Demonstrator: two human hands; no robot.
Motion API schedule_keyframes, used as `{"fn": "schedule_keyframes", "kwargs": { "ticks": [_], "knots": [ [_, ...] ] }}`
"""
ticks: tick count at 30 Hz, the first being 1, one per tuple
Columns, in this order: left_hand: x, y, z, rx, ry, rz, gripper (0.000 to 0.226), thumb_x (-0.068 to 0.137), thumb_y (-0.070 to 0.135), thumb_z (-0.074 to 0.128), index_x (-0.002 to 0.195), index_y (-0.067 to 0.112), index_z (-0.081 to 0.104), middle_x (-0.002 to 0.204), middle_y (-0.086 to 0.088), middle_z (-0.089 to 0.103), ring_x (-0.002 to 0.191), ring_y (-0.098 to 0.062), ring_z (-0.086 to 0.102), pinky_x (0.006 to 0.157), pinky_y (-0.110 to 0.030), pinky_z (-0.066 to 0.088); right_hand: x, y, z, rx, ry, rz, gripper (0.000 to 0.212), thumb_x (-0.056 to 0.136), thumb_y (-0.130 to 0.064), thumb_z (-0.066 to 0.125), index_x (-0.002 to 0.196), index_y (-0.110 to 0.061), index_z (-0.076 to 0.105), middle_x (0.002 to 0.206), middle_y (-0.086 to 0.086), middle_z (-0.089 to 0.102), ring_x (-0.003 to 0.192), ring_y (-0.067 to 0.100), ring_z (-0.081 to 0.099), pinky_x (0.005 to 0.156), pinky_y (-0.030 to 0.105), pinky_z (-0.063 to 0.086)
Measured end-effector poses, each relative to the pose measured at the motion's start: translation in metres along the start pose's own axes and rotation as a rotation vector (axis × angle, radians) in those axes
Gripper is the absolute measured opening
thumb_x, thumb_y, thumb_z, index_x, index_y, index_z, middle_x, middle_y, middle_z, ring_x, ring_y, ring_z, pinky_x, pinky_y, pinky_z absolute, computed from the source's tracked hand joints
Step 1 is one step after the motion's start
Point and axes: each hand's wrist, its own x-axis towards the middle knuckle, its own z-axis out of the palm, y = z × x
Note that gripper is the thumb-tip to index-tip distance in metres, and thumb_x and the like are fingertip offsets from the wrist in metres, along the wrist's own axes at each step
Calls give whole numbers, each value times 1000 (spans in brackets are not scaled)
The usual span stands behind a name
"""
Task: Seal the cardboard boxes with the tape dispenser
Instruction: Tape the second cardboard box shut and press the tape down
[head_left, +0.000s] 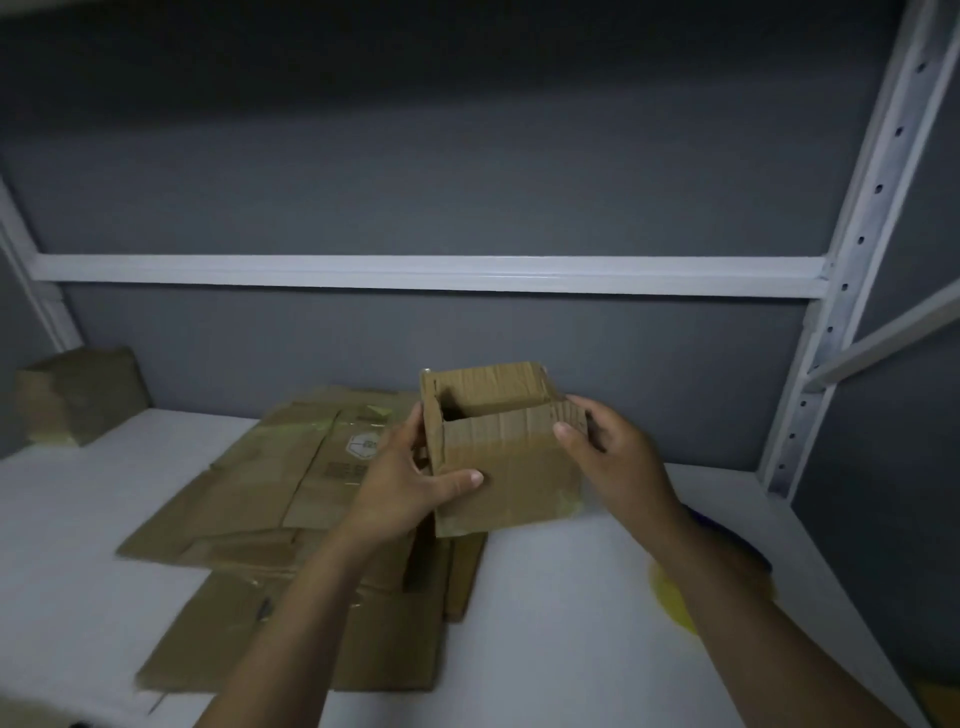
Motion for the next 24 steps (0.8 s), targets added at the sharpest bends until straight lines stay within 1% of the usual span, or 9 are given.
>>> {"fn": "schedule_keyframes", "kwargs": {
  "ticks": [3,5,7,11,15,16,18,20,24],
  "knots": [
    [-10,-13,-53,50,28,-18,103,51,67,82,140,43,35,135,11,47,112,-2,52,83,-23,52,3,-22,43,7,-7,1,58,77,-61,55,122,-25,62,117,-7,65,108,8,61,92,41,53],
    [-18,-20,-94,55,33,-27,105,52,67,81,141,40,34,133,13,47,111,-2,53,80,-20,49,7,-38,78,10,-30,-10,47,81,-55,59,116,-24,65,112,-6,66,104,8,63,90,39,54],
    [-29,-27,-132,30,16,-50,101,56,65,81,142,39,35,131,17,52,114,-4,55,81,-18,50,10,-54,116,15,-74,-22,38,88,-45,59,119,-22,64,114,-7,66,106,9,62,90,35,53],
    [-63,-46,-199,29,43,-61,78,68,48,81,132,46,37,124,23,52,109,0,55,72,-7,49,12,-85,196,11,-167,-41,41,92,-42,57,127,-22,59,120,-7,63,110,9,59,92,35,51],
    [-93,-74,-264,34,144,-114,69,71,39,83,119,56,36,123,20,50,110,-9,56,68,-15,54,15,-112,271,93,-253,-20,31,92,-33,60,120,-19,60,107,-13,63,99,4,59,82,23,48],
    [-99,-82,-279,44,187,-122,71,69,40,84,119,56,37,123,20,52,110,-10,57,70,-17,54,17,-119,288,97,-284,-24,26,92,-32,61,115,-22,61,106,-14,64,99,3,60,83,23,49],
    [-110,-96,-308,89,281,-130,81,63,45,85,127,53,37,124,19,53,110,-7,57,76,-19,54,24,-131,321,79,-337,-46,32,90,-36,61,119,-21,62,112,-10,66,105,8,62,90,33,52],
    [-116,-112,-335,153,366,-132,92,64,42,88,139,42,35,128,16,52,112,-5,55,82,-19,52,32,-144,354,73,-380,-81,29,90,-31,62,118,-22,63,112,-8,67,104,10,63,92,37,52],
    [-121,-145,-386,231,479,-193,107,54,57,85,145,39,31,135,13,47,116,-10,53,90,-29,53,51,-167,418,-4,-467,-162,33,92,-23,61,125,-19,60,110,-7,62,102,10,59,85,23,46]
  ]
}}
